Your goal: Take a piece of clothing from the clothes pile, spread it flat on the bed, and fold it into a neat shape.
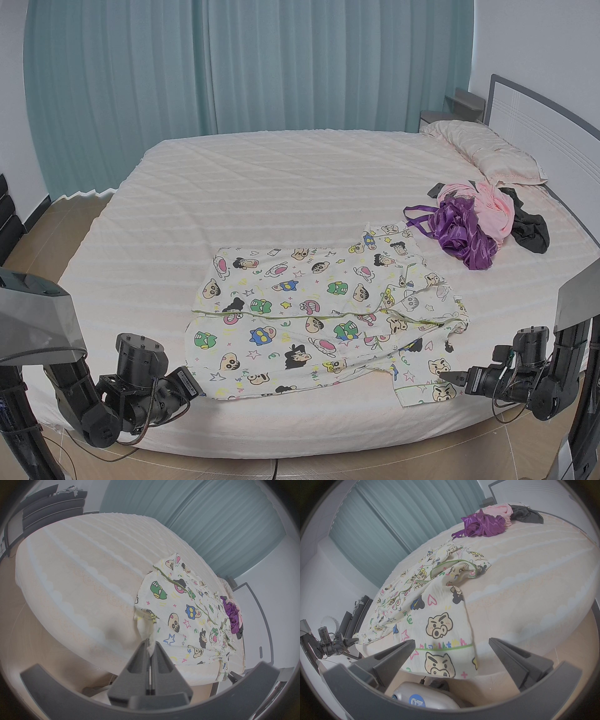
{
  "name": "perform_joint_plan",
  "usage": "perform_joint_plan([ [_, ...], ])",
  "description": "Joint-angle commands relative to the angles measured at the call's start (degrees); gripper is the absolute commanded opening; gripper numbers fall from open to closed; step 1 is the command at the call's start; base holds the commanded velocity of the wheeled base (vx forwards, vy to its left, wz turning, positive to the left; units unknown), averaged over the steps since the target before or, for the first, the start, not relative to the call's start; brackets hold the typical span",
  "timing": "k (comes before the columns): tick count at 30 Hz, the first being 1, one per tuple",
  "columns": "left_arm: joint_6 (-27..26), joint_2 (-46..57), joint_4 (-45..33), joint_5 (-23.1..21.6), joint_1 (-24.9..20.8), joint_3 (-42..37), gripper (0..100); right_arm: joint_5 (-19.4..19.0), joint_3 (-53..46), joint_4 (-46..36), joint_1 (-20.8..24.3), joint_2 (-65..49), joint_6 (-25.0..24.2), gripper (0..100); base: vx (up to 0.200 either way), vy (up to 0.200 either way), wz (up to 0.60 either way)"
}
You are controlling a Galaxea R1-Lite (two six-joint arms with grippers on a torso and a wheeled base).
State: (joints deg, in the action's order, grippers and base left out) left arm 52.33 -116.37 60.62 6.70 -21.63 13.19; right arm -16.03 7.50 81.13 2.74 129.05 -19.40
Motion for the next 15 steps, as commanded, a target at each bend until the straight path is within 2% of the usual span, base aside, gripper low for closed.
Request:
perform_joint_plan([
  [1, 0.14, 0.09, 0.02, 0.06, -0.08, 0.34, 0, -0.23, -2.84, 5.44, 0.33, 4.81, -0.47, 100, 0.000, 0.000, 0.00],
  [4, 0.14, 0.00, 0.02, 0.06, -0.08, 0.34, 0, -0.49, -4.42, 7.99, 0.68, 5.51, -1.08, 100, 0.000, 0.000, 0.00],
  [15, 0.14, -0.17, 0.02, 0.06, -0.17, 0.34, 0, -2.07, -4.77, 8.17, 1.21, 5.34, -2.14, 100, 0.000, 0.000, 0.00],
])
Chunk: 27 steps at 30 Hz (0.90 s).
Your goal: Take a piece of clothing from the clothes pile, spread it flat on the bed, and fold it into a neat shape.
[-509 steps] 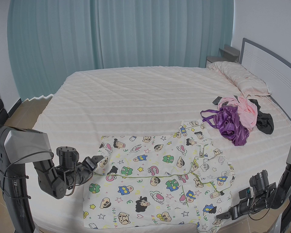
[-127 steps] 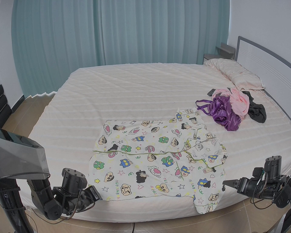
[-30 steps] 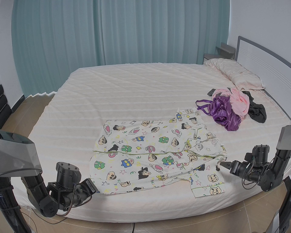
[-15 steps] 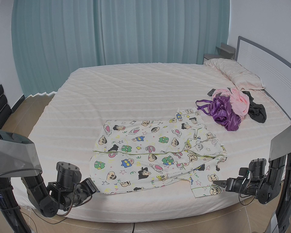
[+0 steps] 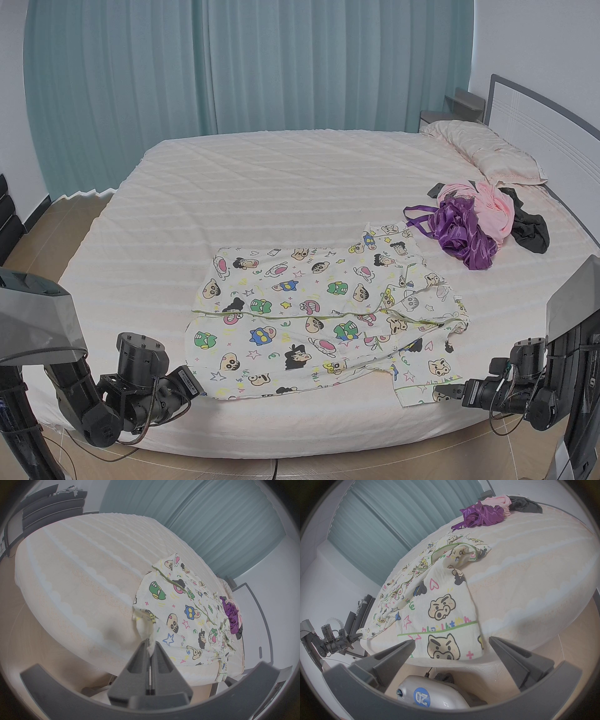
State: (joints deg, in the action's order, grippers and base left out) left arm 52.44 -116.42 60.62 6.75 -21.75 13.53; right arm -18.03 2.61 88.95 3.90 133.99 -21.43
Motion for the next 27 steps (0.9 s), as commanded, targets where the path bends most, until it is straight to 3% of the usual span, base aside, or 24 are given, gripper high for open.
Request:
perform_joint_plan([
  [1, 0.03, -0.12, 0.02, 0.01, -0.05, 0.00, 0, 0.01, 0.29, 0.34, 0.05, 0.40, -0.54, 100, 0.000, 0.000, 0.00],
  [2, 0.03, -0.12, 0.02, 0.01, -0.05, 0.00, 0, -0.08, 0.38, 0.34, 0.05, 0.31, -0.81, 0, 0.000, 0.000, 0.00],
  [18, -0.24, 0.32, 0.02, 0.54, -0.14, -0.61, 0, 0.10, -2.61, -0.98, -1.26, -4.26, -2.74, 0, 0.000, 0.000, 0.00],
  [27, -1.47, 3.22, -0.42, 0.63, -0.93, -2.19, 0, 0.19, -2.61, -15.65, -1.44, -16.30, -1.95, 0, 0.000, 0.000, 0.00],
])
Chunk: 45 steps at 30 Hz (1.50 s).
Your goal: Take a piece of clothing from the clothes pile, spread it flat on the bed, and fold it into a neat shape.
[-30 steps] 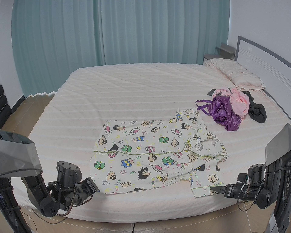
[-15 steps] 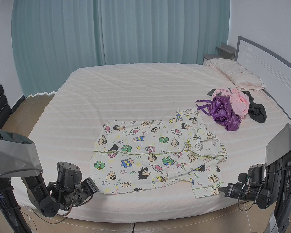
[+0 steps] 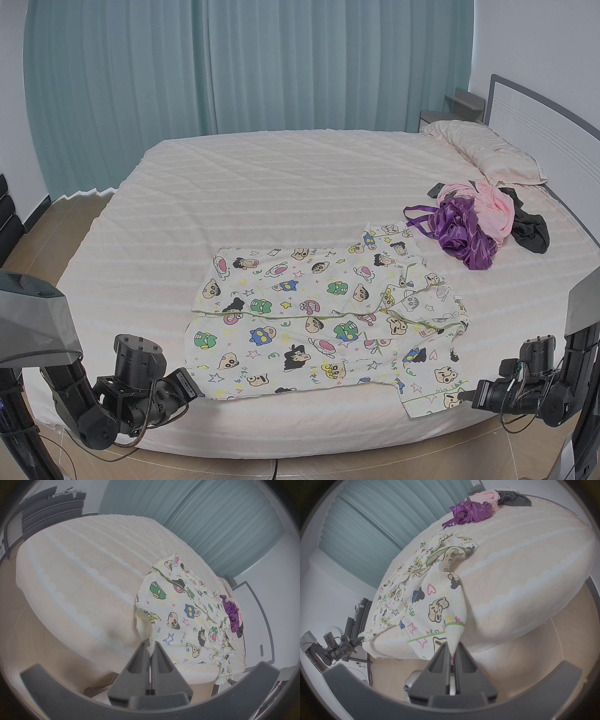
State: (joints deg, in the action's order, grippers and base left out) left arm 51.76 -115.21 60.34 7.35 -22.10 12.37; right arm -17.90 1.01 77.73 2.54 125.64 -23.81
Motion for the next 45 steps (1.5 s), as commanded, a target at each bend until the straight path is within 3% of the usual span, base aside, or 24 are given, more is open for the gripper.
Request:
perform_joint_plan([
  [1, -2.54, 2.45, -0.14, 0.12, -0.75, -1.83, 0, 0.05, -1.01, -6.62, -0.07, -9.36, 0.61, 0, 0.000, 0.000, 0.00],
  [5, -7.29, 4.38, 0.13, 0.82, -1.37, -4.38, 0, 0.67, -1.01, -10.05, -0.16, -11.29, 2.54, 0, 0.000, 0.000, 0.00],
  [10, -8.52, 5.17, 0.04, 4.07, -2.16, -5.17, 0, 0.76, -1.01, -16.64, -0.25, -15.86, 5.97, 0, 0.000, 0.000, 0.00],
  [23, -14.67, 4.47, -0.23, 4.16, -4.97, -9.21, 0, 1.37, -1.01, -27.72, -0.60, -23.68, 12.73, 0, 0.000, 0.000, 0.00],
  [30, -15.02, 4.56, -0.23, 4.16, -5.67, -10.26, 0, 3.92, -1.01, -31.06, -0.69, -24.12, 15.63, 0, 0.000, 0.000, 0.00],
  [45, -15.73, 4.47, -1.46, 4.16, -9.36, -12.29, 0, 4.10, -1.01, -37.74, -0.87, -26.50, 19.24, 0, 0.000, 0.000, 0.00],
])
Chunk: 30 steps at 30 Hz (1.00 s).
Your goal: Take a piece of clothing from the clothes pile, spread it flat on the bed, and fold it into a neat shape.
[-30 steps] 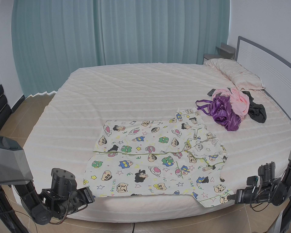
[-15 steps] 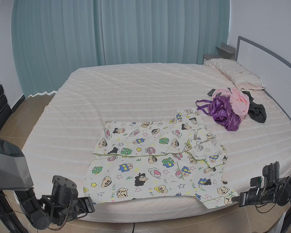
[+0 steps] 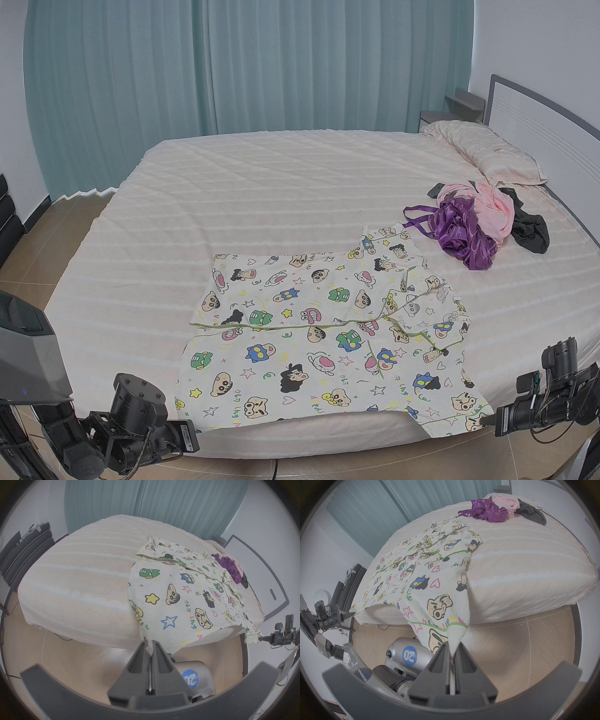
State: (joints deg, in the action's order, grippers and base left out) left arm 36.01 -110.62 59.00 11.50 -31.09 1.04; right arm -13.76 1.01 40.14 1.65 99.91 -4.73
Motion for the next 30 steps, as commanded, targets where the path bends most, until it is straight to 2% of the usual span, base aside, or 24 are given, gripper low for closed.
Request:
perform_joint_plan([
  [1, -0.06, -0.04, -0.82, 0.02, -0.38, -0.95, 0, 0.23, -1.01, -0.86, 0.02, -0.95, 0.60, 0, 0.000, 0.000, 0.00],
  [4, -0.06, 0.05, -1.70, 0.02, -0.73, -0.95, 0, 1.99, -0.92, -2.35, 0.02, -1.13, 1.30, 0, 0.000, 0.000, 0.00],
  [8, -0.06, 0.05, -3.90, 0.02, -2.31, -0.95, 0, 4.62, -0.66, -7.01, 0.20, -1.56, 4.64, 0, 0.000, 0.000, 0.00],
  [19, -0.06, 0.40, -6.53, 0.11, -3.72, -0.51, 0, 4.80, 0.13, -7.71, 0.11, -2.36, 5.08, 0, 0.000, 0.000, 0.00],
  [24, -0.06, 2.60, -6.53, 0.55, -1.79, 2.30, 0, 4.36, 3.12, -8.33, 0.11, -4.99, 3.15, 0, 0.000, 0.000, 0.00],
  [26, -0.15, 5.76, -7.85, 0.63, 1.91, 7.31, 0, 4.36, 5.32, -8.24, 0.82, -5.87, 0.25, 0, 0.000, 0.000, 0.00],
  [30, -0.59, 6.73, -14.71, 0.46, 4.98, 14.34, 0, 4.18, 8.48, -8.24, 0.82, -6.57, -3.09, 0, 0.000, 0.000, 0.00],
])
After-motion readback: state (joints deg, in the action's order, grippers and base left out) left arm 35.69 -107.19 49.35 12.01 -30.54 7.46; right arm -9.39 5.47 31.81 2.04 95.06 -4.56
